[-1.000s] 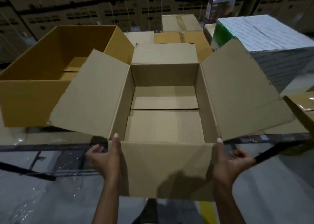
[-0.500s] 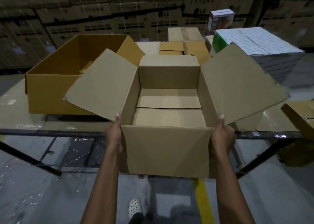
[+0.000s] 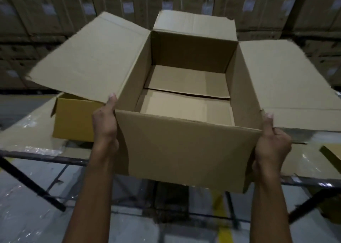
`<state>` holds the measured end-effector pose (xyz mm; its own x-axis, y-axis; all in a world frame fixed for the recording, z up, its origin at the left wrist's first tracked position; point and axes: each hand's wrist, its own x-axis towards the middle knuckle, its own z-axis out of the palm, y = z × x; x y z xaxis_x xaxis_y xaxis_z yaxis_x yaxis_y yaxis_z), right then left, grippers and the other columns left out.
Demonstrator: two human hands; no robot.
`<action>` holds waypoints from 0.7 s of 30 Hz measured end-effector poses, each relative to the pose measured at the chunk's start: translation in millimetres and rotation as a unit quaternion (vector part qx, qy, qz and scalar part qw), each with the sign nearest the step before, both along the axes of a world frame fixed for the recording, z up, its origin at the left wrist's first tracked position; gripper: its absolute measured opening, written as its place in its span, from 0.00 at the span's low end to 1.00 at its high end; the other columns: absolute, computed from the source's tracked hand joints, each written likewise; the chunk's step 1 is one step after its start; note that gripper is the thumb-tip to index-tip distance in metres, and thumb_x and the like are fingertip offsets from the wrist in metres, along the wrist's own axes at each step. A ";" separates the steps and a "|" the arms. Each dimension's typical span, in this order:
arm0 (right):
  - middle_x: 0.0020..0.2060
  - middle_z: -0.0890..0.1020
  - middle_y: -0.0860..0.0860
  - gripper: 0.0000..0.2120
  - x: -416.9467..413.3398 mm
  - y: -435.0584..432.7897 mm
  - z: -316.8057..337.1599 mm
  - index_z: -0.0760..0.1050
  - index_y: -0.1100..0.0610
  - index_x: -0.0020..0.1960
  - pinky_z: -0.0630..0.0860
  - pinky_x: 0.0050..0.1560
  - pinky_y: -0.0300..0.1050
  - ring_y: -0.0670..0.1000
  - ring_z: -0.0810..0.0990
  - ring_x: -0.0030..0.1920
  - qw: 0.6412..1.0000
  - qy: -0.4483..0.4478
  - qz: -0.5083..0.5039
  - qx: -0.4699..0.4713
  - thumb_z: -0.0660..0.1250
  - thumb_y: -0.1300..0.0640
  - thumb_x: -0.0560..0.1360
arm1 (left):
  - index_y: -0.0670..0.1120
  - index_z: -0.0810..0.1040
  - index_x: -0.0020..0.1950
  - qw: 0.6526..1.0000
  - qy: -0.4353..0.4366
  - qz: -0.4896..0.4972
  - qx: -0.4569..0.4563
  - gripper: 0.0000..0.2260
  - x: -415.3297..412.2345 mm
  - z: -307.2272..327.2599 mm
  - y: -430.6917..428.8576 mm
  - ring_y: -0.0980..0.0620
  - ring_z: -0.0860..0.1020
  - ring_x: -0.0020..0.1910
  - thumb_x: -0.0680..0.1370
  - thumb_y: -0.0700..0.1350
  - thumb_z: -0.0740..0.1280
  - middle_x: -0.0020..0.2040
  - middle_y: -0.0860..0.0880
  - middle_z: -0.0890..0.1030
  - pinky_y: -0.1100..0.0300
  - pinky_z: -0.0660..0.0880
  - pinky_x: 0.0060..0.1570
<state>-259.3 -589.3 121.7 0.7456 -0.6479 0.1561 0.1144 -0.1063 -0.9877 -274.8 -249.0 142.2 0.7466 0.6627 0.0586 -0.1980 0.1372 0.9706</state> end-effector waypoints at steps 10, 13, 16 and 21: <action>0.33 0.74 0.58 0.27 49.5 163.0 1.4 0.74 0.60 0.36 0.66 0.39 0.50 0.55 0.71 0.35 0.996 -0.030 0.078 0.016 0.63 0.39 0.82 | 0.45 0.82 0.40 0.998 -0.033 0.053 -0.023 0.15 5.8 35.7 151.3 0.54 0.81 0.31 0.82 0.53 0.68 0.31 0.53 0.84 0.61 0.77 0.36; 0.32 0.73 0.59 0.31 59.3 210.9 -2.7 0.71 0.65 0.35 0.64 0.39 0.50 0.55 0.68 0.35 0.996 -0.028 0.081 0.026 0.64 0.39 0.82 | 0.46 0.82 0.39 0.998 -0.030 0.051 -0.032 0.16 10.9 32.4 199.2 0.53 0.81 0.32 0.82 0.54 0.69 0.33 0.51 0.84 0.59 0.78 0.38; 0.32 0.74 0.59 0.34 71.9 255.2 -3.7 0.69 0.71 0.38 0.65 0.39 0.50 0.55 0.69 0.35 0.995 -0.026 0.090 0.040 0.64 0.39 0.82 | 0.46 0.82 0.39 0.998 -0.032 0.049 -0.033 0.16 23.2 31.1 244.4 0.54 0.80 0.31 0.82 0.54 0.69 0.33 0.52 0.83 0.59 0.77 0.37; 0.31 0.71 0.58 0.31 92.6 311.0 4.8 0.71 0.71 0.37 0.62 0.38 0.50 0.54 0.67 0.33 0.994 -0.026 0.100 0.023 0.64 0.43 0.83 | 0.46 0.82 0.41 0.998 -0.021 0.032 -0.046 0.14 55.9 32.0 303.6 0.53 0.81 0.33 0.81 0.54 0.70 0.37 0.50 0.84 0.57 0.77 0.41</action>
